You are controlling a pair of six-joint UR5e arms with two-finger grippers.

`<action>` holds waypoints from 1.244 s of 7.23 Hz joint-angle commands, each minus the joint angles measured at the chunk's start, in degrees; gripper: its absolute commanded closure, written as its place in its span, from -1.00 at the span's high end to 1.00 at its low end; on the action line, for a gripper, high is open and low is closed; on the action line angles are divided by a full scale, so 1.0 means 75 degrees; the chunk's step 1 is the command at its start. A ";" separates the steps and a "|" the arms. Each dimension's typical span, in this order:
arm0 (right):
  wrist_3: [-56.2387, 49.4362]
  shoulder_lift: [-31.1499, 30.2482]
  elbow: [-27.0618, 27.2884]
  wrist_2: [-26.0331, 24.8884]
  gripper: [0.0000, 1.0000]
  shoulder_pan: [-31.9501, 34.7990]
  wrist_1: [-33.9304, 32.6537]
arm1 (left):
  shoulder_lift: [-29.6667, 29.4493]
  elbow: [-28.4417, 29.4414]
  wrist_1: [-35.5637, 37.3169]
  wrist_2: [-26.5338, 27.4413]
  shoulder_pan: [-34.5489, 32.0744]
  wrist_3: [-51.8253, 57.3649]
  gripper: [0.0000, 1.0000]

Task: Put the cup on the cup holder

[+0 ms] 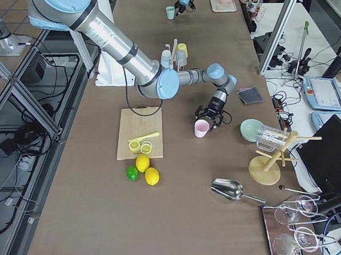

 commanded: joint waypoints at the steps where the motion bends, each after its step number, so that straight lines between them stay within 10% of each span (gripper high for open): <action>1: -0.0069 -0.0048 0.0069 0.0034 0.55 0.0036 -0.0008 | 0.0022 -0.0014 0.0012 -0.0026 0.0079 0.0000 0.93; 6: -0.0211 -0.0072 0.0431 -0.0001 0.22 0.0106 -0.0346 | 0.0045 -0.0166 0.0339 -0.0225 0.0254 0.0082 0.89; 9: -0.0153 -0.0305 0.2101 0.0046 0.23 0.0585 -0.1085 | 0.0256 -0.0482 0.0911 -0.0236 0.0441 0.0525 0.43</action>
